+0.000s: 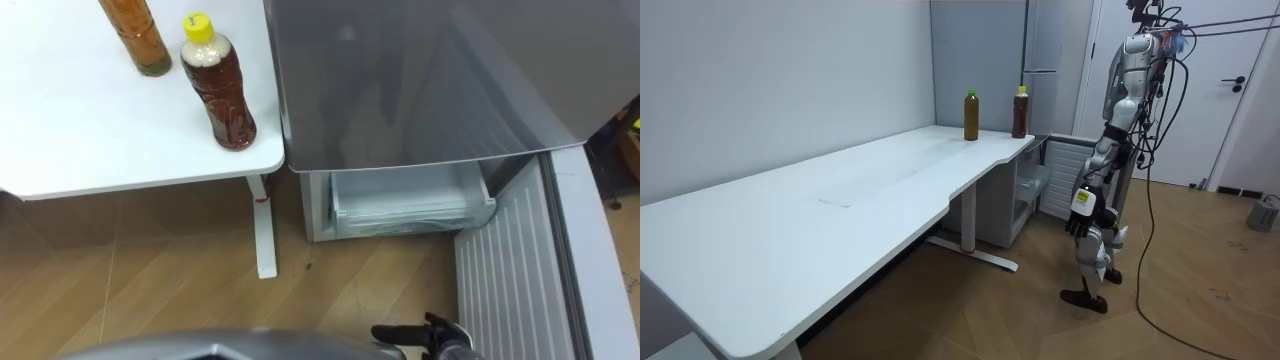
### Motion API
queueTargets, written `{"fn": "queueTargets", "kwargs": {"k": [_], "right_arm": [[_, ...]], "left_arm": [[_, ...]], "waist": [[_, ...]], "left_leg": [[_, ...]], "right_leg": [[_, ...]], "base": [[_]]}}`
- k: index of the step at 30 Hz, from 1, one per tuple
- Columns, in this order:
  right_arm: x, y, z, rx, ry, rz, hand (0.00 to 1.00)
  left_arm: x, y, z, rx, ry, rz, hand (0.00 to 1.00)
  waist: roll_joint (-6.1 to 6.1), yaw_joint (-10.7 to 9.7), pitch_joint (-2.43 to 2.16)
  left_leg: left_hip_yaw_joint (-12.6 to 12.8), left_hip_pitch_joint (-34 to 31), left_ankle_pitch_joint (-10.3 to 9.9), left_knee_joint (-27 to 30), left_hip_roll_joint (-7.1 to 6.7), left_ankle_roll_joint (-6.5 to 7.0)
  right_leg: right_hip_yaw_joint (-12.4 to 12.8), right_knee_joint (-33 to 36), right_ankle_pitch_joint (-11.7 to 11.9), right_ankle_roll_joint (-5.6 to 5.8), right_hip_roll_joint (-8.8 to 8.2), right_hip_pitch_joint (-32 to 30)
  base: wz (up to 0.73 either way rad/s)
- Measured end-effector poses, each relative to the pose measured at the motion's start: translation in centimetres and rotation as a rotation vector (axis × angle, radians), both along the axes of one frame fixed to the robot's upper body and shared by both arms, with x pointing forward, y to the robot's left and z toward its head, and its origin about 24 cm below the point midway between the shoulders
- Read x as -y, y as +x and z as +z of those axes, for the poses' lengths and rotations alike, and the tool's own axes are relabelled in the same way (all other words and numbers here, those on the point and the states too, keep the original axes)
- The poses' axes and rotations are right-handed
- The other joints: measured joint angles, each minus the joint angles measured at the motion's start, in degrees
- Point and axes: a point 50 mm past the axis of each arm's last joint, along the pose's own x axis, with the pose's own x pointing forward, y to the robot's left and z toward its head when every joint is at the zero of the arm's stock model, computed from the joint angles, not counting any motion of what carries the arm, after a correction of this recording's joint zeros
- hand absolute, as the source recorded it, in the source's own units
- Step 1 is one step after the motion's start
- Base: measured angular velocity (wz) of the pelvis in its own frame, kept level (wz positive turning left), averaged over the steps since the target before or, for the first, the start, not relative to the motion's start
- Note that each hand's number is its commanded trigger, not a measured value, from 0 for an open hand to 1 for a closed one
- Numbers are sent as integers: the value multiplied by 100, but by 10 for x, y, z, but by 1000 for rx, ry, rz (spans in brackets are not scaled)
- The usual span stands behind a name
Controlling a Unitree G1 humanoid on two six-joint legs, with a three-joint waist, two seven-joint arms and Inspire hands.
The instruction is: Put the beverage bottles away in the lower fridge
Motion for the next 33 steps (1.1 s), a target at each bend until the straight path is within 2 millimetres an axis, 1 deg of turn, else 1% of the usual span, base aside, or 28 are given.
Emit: {"fn": "queueTargets", "kwargs": {"k": [8, 14, 20, 26, 28, 32, 33], "right_arm": [[0, 2, 0, -1, -6, 21, 0], [1, 3, 0, 4, -9, 20, 0], [2, 0, 0, -9, -3, 3, 0], [2, 0, 0, -5, 3, -24, 0], [3, 0, 0, -4, 3, -25, 0], [4, -1, 0, -9, 2, -35, 0], [4, -1, 0, -11, 1, -36, 0]], "left_arm": [[0, 1, 0, 4, 0, 3, 0], [-2, 0, 0, 11, 0, 40, 0], [-3, 0, 1, 24, 2, 63, 0], [-3, -1, 1, 62, 3, 202, 0], [-5, -3, 1, 86, 19, 286, 0], [-6, -8, 1, 105, 37, 389, 0], [-6, -10, 1, 116, 40, 445, 0]], "waist": [[4, -2, 1], [17, -7, 1], [20, -7, 4], [30, -4, -2], [41, -3, -2], [64, -5, -2], [76, -5, -1]], "left_leg": [[-1, -24, -1, 45, -1, 1], [-17, -20, -2, 57, 0, 1], [-28, 6, -7, 71, -1, 0], [-49, -61, -91, 218, 2, 15], [-48, -69, -106, 218, -3, 24], [-49, -56, -107, 169, -6, 25], [-49, -46, -107, 165, -8, 24]], "right_leg": [[-21, 0, 0, 0, -6, -6], [-19, 12, 0, 0, -6, 10], [-29, -6, -3, 2, -5, 87], [-38, 4, -12, 16, -4, 94], [-27, 5, -13, 20, -7, 93], [-33, 4, -15, 23, -8, 94], [-43, 1, -15, 23, -8, 94]], "base": [[0], [0], [0], [0], [0], [0], [0]]}}
